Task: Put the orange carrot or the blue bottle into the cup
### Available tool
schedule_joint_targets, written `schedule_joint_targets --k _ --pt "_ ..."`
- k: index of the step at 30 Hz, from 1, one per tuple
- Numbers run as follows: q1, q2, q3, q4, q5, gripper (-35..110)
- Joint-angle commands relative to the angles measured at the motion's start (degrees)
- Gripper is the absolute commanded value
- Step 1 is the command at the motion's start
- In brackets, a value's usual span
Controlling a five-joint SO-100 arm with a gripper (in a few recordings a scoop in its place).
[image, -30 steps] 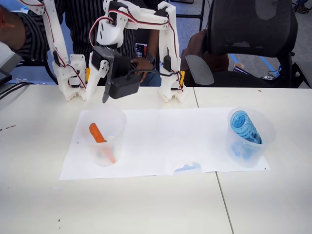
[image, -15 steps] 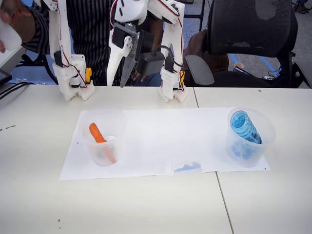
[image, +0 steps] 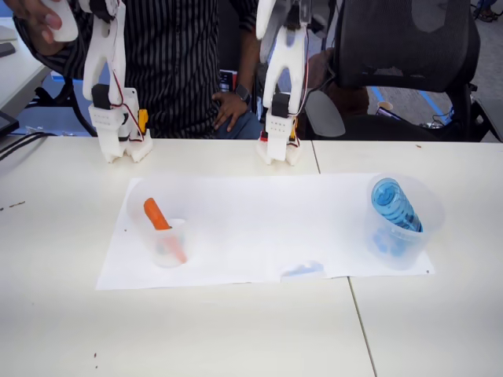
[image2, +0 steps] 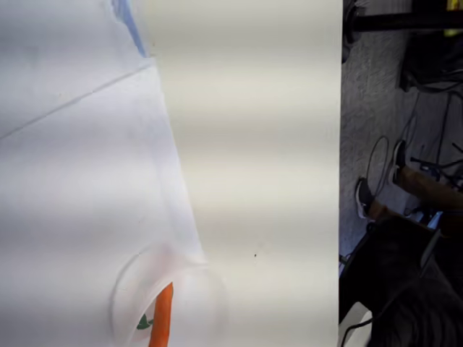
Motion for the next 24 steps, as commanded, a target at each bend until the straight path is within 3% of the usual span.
schedule_joint_targets --k 1,10,24 --pt "-2.46 6.77 0.79 0.88 1.49 26" --pt "-4.83 18.02 23.2 -0.53 1.41 26" --pt "-4.92 40.43 62.31 -23.99 1.32 26"
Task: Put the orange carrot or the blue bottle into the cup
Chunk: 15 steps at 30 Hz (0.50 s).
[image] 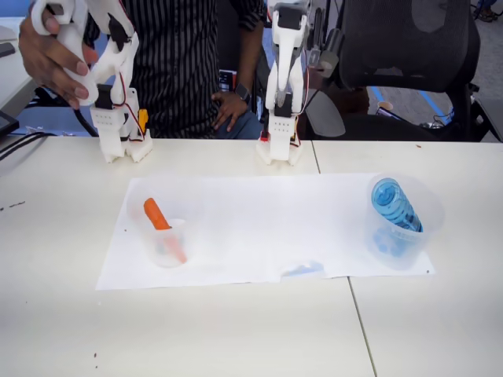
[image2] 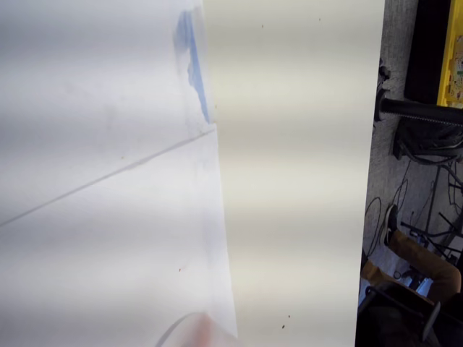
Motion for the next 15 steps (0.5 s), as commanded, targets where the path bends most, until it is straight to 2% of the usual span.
schedule_joint_targets --k 1,10,15 --pt "0.35 6.33 7.56 -5.8 1.32 26" --pt "-0.35 11.34 22.5 -13.18 1.32 26" --pt "-8.0 13.54 27.33 -14.33 1.41 26"
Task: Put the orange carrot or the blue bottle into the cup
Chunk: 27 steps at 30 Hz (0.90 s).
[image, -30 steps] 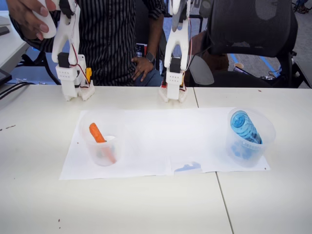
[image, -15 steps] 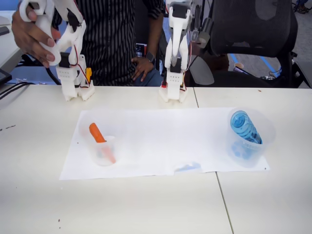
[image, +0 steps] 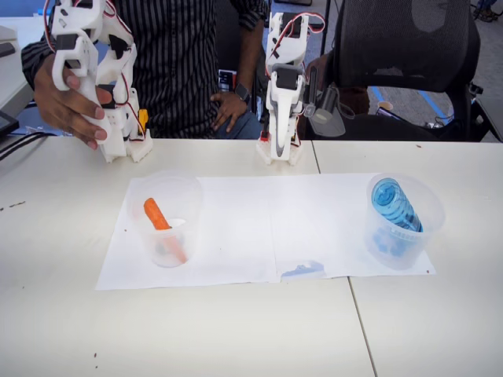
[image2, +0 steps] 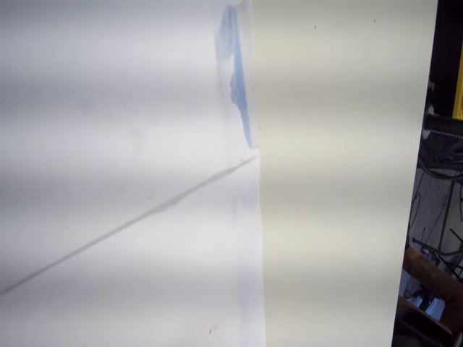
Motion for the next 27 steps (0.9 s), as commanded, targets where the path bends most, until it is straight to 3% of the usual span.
schedule_joint_targets --k 1,27 --pt "-4.04 3.87 1.14 -1.41 1.41 26" --pt "-3.78 23.29 26.72 -6.86 1.41 26"
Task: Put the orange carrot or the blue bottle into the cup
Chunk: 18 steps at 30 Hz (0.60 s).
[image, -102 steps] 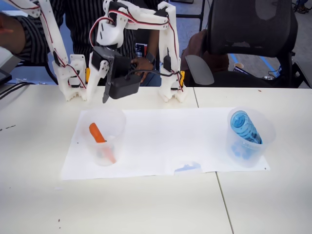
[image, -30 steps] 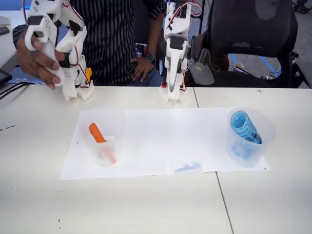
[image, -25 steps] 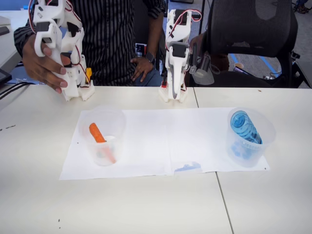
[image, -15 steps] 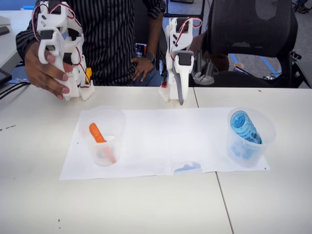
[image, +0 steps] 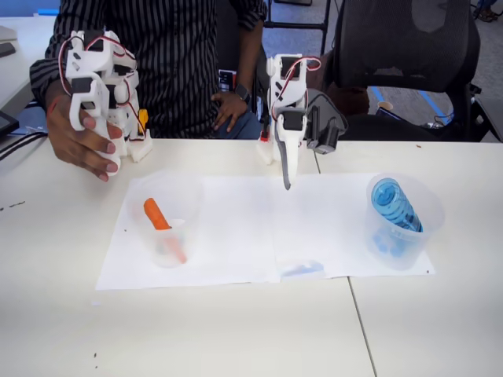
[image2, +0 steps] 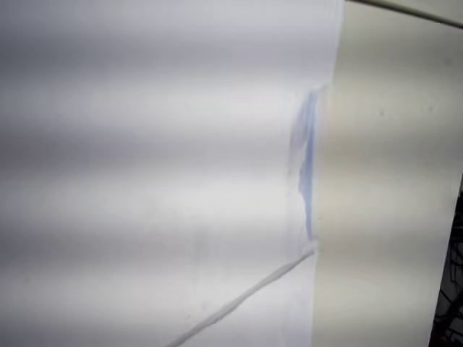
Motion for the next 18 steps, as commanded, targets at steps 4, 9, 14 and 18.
schedule_joint_targets --k 4,9,14,18 --pt "0.44 2.64 1.41 -0.88 1.32 26" --pt "0.44 2.64 4.22 -0.88 1.32 26" --pt "0.44 2.64 7.03 -0.88 1.32 26" --pt "0.44 2.64 9.23 -0.88 1.32 25"
